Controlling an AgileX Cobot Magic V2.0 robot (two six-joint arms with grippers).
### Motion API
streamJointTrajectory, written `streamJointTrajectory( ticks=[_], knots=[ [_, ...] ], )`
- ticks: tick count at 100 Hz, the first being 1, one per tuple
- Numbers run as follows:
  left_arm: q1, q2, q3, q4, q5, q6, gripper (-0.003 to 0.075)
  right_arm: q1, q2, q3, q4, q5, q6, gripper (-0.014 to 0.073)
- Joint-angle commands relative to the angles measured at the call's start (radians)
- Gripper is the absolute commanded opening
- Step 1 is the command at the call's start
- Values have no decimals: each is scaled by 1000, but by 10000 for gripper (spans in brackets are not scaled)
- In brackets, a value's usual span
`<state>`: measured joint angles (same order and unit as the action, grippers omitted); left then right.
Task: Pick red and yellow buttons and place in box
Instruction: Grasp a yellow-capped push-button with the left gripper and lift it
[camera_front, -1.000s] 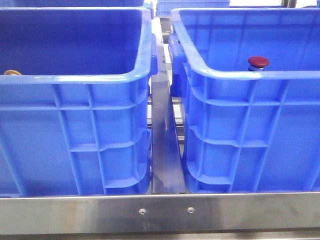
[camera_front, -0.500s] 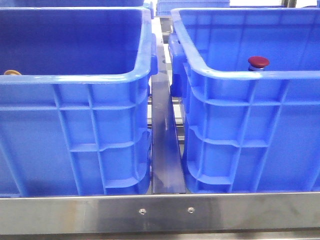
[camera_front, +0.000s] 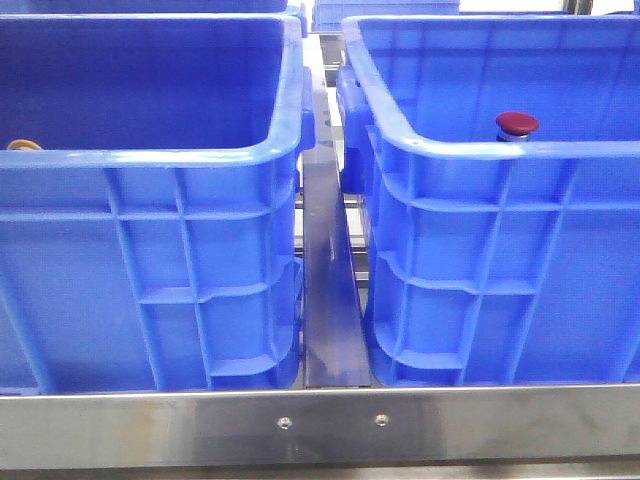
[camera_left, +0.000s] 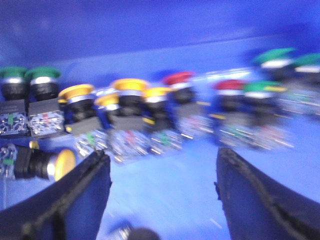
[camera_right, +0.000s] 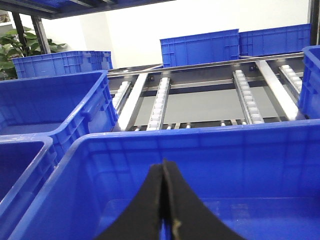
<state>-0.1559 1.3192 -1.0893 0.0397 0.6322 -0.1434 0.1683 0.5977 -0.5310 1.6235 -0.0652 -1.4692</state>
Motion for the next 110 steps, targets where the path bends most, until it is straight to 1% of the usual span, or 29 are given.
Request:
streamJointTrajectory(
  ticks=[1, 13, 34, 44, 70, 87, 103, 110],
  knots=[
    [21, 46, -70, 5, -38, -10, 416, -3, 1, -28, -1, -1, -9, -67],
    [41, 129, -100, 6, -27, -9, 416, -3, 1, -28, -1, -3, -9, -67],
    [56, 205, -107, 25, -39, -7, 416, -3, 1, -28, -1, -3, -9, -67],
    [56, 228, -107, 26, -47, -7, 416, -3, 1, -28, -1, -3, -9, -67],
    [56, 281, -107, 29, -134, -7, 416, -3, 1, -28, -1, -4, -9, -67],
    [56, 320, -107, 29, -157, -7, 415, -3, 1, -28, -1, -4, -9, -67],
    [56, 335, -107, 29, -176, -7, 406, -3, 1, -28, -1, -4, -9, -67],
    [56, 335, -107, 29, -176, -7, 383, -3, 1, -28, -1, -4, -9, -67]
  ],
)
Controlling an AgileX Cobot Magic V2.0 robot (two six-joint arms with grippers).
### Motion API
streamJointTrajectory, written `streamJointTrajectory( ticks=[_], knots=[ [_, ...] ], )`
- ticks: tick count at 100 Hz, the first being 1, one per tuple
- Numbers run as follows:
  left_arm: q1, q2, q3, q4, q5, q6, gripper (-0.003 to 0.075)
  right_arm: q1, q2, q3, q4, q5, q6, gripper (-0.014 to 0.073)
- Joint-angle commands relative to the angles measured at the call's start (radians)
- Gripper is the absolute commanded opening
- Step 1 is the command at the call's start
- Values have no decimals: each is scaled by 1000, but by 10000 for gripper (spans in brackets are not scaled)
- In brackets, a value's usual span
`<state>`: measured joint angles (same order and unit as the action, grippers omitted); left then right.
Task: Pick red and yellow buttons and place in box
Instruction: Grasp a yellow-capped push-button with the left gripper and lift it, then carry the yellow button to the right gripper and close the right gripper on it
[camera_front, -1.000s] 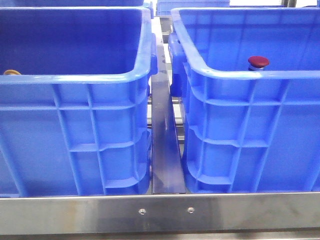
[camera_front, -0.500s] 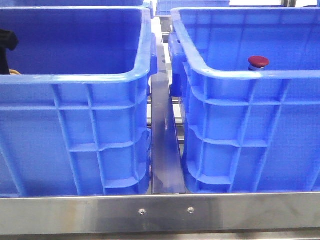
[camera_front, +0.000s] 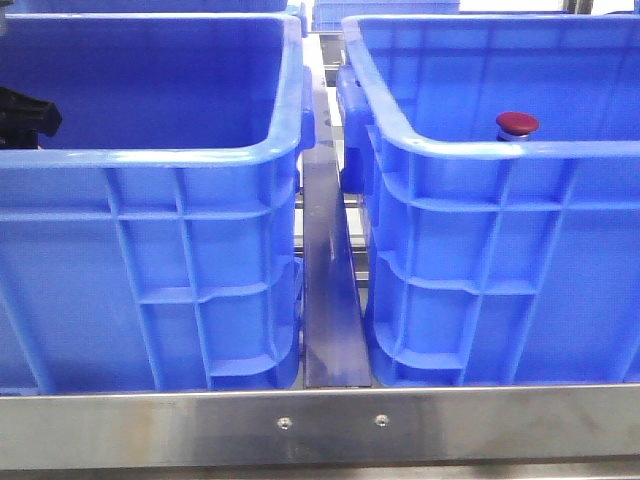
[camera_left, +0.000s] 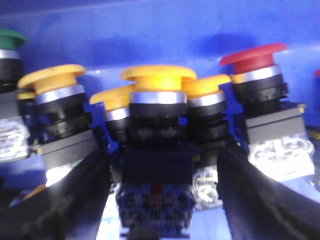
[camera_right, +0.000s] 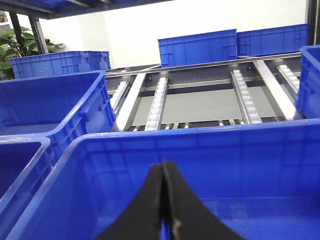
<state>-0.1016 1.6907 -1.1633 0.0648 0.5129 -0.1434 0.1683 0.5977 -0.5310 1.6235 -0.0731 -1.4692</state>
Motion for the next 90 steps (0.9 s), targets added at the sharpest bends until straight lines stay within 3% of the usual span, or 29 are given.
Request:
streamJointTrajectory(
  ticks=[1, 10, 28, 66, 90],
  knots=[
    [1, -37, -33, 4, -56, -7, 373, -3, 1, -28, -1, 4, -9, -67],
    [1, -37, -33, 4, -52, -7, 275, -3, 1, -28, -1, 4, -9, -67],
    [1, -39, -33, 7, -36, -7, -16, -3, 1, -28, -1, 4, -9, -67],
    [-26, -213, -31, 4, 82, -7, -19, -3, 1, -28, -1, 4, -9, -67],
    [-167, -411, -29, -2, 152, -7, -19, -3, 1, -28, -1, 4, -9, -67]
  ],
)
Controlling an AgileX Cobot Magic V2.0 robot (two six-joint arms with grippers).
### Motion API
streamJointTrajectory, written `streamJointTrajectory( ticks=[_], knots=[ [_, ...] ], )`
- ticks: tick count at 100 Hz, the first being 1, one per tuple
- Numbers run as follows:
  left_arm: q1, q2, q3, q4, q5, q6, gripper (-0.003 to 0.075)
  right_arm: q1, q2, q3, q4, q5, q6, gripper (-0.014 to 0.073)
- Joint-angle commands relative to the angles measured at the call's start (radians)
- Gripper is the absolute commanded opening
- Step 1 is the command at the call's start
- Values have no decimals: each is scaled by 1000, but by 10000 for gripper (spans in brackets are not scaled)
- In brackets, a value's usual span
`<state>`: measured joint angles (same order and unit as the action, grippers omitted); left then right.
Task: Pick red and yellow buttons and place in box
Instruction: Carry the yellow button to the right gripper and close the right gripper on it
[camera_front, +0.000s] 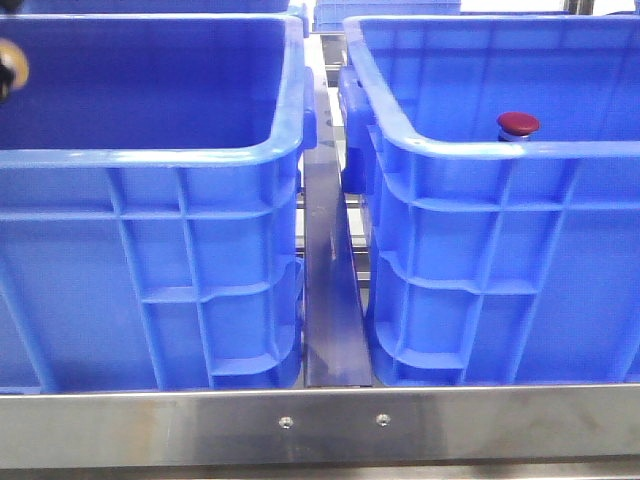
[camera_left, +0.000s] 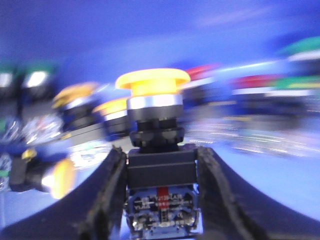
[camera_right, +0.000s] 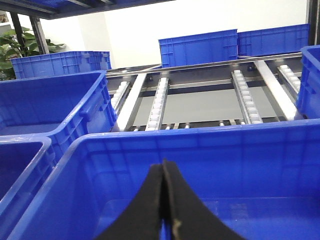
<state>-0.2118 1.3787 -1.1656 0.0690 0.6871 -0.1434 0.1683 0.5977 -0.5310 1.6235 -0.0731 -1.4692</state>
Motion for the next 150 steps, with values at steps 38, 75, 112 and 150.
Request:
streamJointTrajectory(
  ticks=[38, 75, 112, 150],
  knots=[
    [-456, -253, -7, -10, 0, -6, -19, -3, 1, -28, -1, 4, -9, -67],
    [-764, -253, -7, -1, -36, -3, -19, -3, 1, -28, -1, 12, -9, -55],
    [-773, -253, -7, 1, -40, -3, -19, -3, 1, -28, 28, 181, -9, 550],
    [-773, -253, -7, 1, -40, -3, -19, -3, 20, -31, 290, 490, 150, 654]
  ],
)
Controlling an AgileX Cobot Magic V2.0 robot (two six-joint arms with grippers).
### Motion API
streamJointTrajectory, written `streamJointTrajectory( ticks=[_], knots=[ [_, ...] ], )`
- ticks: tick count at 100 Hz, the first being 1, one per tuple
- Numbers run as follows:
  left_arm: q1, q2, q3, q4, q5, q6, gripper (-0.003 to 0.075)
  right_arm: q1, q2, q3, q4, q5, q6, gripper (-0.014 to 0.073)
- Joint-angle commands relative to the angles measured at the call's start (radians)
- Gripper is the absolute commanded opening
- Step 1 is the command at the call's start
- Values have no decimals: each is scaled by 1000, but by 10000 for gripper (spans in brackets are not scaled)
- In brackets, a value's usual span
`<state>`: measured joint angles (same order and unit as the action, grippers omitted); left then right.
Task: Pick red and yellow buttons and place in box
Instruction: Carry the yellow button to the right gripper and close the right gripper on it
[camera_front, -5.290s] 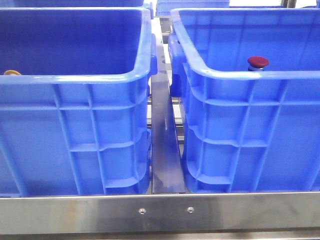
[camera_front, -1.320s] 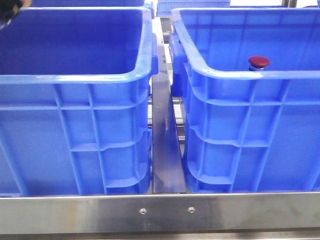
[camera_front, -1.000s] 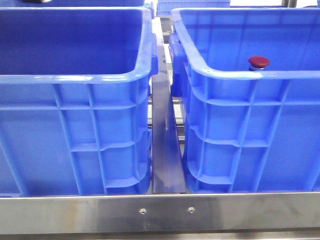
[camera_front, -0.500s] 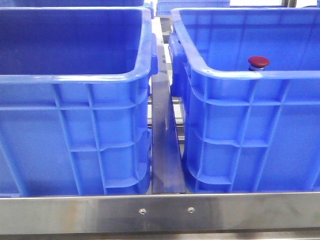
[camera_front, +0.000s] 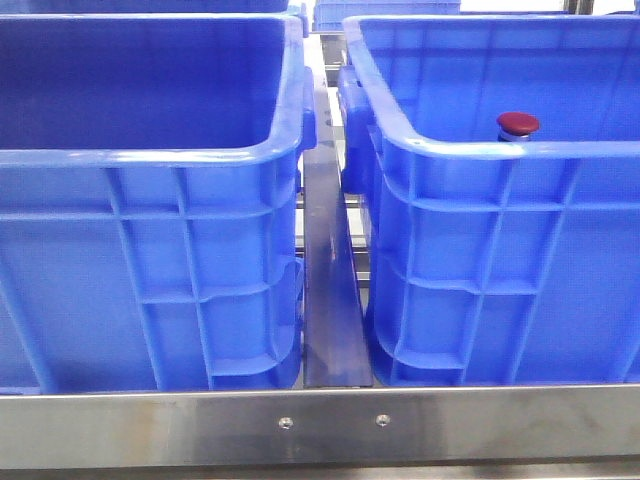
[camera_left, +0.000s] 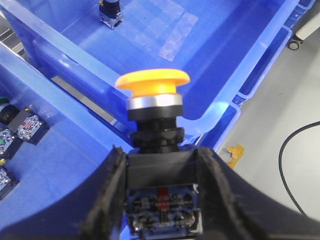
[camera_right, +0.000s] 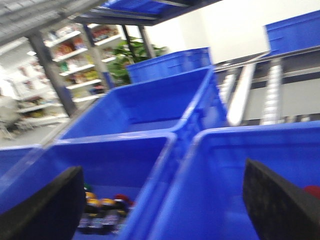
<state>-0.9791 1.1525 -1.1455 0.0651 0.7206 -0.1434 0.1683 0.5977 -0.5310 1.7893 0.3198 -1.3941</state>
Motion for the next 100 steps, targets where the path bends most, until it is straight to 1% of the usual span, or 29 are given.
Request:
streamJointTrajectory(
  ticks=[1, 10, 14, 29, 44, 79, 100],
  knots=[
    [-6, -26, -27, 5, -74, -3, -19, -3, 20, -31, 125, 97, 84, 654],
    [-6, -26, -27, 5, -74, -3, -19, -3, 60, -39, 121, 187, 201, 654],
    [-6, -26, -27, 5, -74, -3, -19, -3, 90, -45, 121, 254, 254, 654],
    [-6, -26, -27, 5, -74, -3, -19, -3, 196, -76, 116, 434, 353, 654],
    [-6, -26, -27, 5, -72, -3, -19, -3, 311, -101, 113, 539, 370, 654],
    [-6, -26, -27, 5, -72, -3, -19, 4, 516, -136, 109, 693, 370, 654],
    [-6, -26, -27, 5, -72, -3, -19, 84, 573, -178, 109, 686, 369, 654]
  ],
)
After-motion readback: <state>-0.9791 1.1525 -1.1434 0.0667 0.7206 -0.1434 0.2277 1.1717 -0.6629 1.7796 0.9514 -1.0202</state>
